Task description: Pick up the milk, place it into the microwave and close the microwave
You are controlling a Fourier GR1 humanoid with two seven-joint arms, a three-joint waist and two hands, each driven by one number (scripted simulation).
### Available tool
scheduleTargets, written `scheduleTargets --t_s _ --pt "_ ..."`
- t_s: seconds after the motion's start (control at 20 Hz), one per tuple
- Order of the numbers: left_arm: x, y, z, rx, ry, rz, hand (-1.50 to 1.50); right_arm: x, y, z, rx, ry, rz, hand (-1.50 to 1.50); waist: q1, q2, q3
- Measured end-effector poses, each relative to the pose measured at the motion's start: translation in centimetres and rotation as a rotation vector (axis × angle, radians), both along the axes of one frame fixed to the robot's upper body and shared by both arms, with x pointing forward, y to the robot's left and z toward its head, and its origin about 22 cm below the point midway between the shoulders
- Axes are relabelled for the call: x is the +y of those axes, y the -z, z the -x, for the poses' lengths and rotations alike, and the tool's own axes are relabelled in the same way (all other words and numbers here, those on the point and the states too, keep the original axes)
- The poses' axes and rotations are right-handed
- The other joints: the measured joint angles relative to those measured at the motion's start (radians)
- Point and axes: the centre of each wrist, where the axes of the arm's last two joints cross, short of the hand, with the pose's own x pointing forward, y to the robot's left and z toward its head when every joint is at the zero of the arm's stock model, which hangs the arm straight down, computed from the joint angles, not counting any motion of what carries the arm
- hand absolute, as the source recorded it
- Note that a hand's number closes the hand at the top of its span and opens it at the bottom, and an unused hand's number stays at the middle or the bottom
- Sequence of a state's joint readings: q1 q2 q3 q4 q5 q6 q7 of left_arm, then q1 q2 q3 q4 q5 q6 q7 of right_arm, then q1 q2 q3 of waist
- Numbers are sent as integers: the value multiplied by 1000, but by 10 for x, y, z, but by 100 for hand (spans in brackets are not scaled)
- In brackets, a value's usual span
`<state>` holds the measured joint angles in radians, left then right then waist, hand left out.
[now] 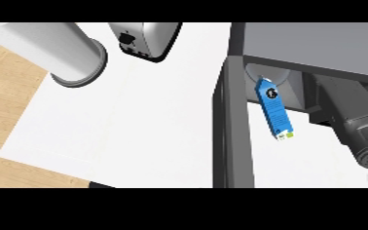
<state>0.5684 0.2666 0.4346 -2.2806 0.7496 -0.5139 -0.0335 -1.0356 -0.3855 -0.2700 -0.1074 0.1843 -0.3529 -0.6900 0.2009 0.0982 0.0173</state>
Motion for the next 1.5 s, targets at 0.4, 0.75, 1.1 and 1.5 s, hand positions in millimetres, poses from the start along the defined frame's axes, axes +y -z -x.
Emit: scheduleTargets --t_s 0.4,0.75,1.1,1.5 --pt "4 -5 -4 -1 0 -38 -150 -8 0 2 0 50 27 -150 14 7 0" --pt "5 -4 -10 8 5 -47 -150 10 -5 -5 -5 -87 -81 -150 12 3 14" --pt "4 -5 -17 14 16 -60 -150 38 -2 -9 69 -128 -37 -150 16 -2 20" --pt "3 -2 -23 44 43 -62 -150 61 -6 -14 48 -122 -40 -150 2 -4 29"
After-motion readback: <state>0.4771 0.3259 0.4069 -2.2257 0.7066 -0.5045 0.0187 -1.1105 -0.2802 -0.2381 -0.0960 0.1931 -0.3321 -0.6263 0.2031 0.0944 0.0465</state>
